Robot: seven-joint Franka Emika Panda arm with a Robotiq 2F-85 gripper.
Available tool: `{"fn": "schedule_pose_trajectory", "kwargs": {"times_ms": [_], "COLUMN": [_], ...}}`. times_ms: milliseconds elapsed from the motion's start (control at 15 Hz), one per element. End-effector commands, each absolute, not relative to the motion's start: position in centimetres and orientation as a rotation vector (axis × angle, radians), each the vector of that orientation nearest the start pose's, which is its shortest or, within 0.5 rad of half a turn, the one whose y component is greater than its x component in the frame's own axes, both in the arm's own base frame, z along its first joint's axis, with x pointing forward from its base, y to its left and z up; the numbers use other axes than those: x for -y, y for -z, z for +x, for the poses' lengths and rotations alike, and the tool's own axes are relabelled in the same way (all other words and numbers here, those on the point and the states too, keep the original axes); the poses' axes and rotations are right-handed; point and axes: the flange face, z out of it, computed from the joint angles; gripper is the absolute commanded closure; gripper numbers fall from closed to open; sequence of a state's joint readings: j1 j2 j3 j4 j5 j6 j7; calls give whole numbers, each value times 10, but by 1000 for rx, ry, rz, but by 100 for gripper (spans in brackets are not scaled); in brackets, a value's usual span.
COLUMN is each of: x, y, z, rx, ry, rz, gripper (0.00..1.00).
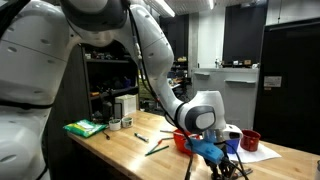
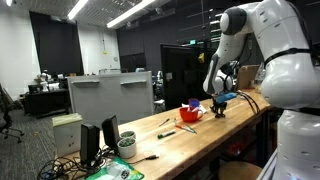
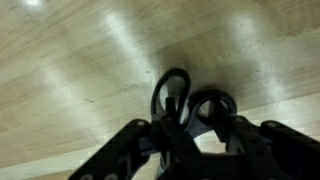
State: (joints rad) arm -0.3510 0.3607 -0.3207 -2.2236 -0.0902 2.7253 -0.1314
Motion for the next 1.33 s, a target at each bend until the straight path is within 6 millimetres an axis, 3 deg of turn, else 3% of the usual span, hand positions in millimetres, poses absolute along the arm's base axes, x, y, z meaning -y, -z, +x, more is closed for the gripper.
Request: {"fn": "schedule_pose_trajectory", "kwargs": {"times_ms": [0,1267], "x": [342,336], "y": [-243,-299], "z": [433,431], "rx": [-688,-677], "ry": [181,416], "rz": [-3250,-3255], "gripper": [59,69]}}
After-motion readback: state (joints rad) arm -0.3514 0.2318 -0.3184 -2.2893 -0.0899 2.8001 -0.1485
